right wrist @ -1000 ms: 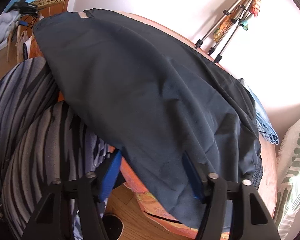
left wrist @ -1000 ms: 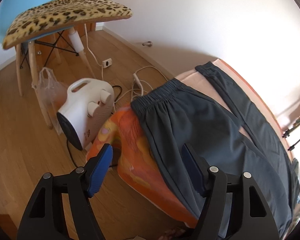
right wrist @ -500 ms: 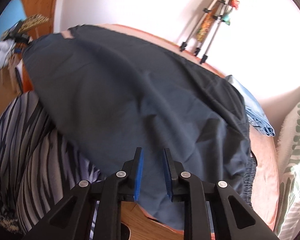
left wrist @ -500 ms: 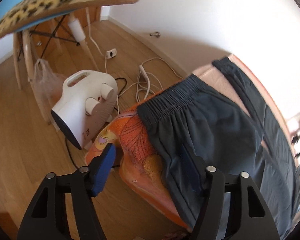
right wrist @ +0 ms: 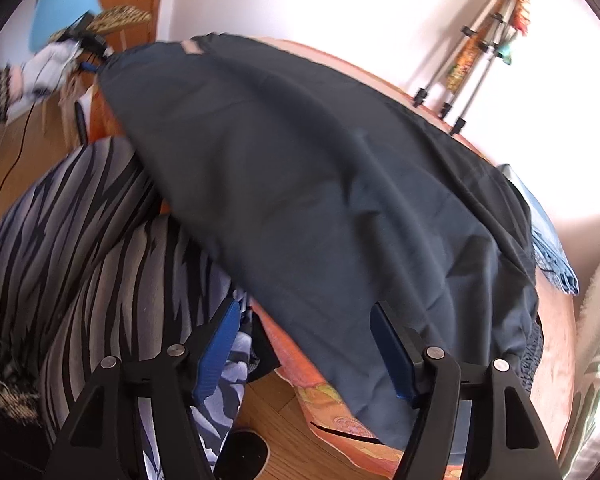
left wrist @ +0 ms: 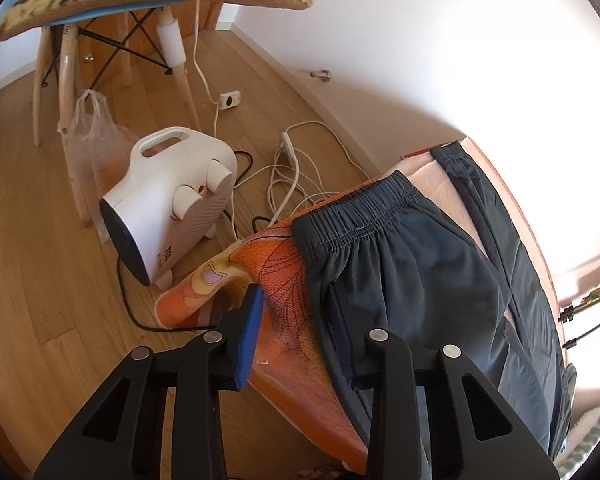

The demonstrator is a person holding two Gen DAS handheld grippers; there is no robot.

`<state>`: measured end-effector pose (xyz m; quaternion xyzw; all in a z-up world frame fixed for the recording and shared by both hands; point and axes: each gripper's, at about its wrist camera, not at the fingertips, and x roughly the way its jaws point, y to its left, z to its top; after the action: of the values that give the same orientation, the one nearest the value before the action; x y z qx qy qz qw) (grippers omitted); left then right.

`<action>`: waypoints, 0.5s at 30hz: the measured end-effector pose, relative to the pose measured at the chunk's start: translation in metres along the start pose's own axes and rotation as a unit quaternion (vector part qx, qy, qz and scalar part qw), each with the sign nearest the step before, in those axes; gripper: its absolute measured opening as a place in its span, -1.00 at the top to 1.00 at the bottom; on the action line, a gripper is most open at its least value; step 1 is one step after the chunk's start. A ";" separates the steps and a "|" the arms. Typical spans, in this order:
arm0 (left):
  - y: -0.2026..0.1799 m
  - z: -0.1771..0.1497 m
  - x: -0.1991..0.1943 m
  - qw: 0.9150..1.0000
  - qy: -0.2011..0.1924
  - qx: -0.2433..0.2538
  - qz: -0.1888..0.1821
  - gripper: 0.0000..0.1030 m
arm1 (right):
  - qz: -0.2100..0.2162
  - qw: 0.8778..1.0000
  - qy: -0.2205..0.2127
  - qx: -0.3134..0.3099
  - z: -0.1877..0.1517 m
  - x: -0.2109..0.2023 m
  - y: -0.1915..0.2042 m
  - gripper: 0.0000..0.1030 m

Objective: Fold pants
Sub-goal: 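Close the left tool on the elastic waistband while the right tool holds the fabric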

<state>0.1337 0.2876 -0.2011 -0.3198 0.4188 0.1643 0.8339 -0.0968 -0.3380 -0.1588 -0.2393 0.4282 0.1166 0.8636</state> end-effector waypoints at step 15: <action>-0.020 0.015 -0.025 0.997 -0.039 0.068 0.010 0.95 | 0.004 0.999 -0.036 0.030 0.030 -0.004 -0.022 0.88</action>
<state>0.1386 0.2832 -0.1665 -0.2517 0.3992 0.1561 0.8677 -0.0703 -0.3412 -0.1332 -0.2073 0.4008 0.1161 0.8848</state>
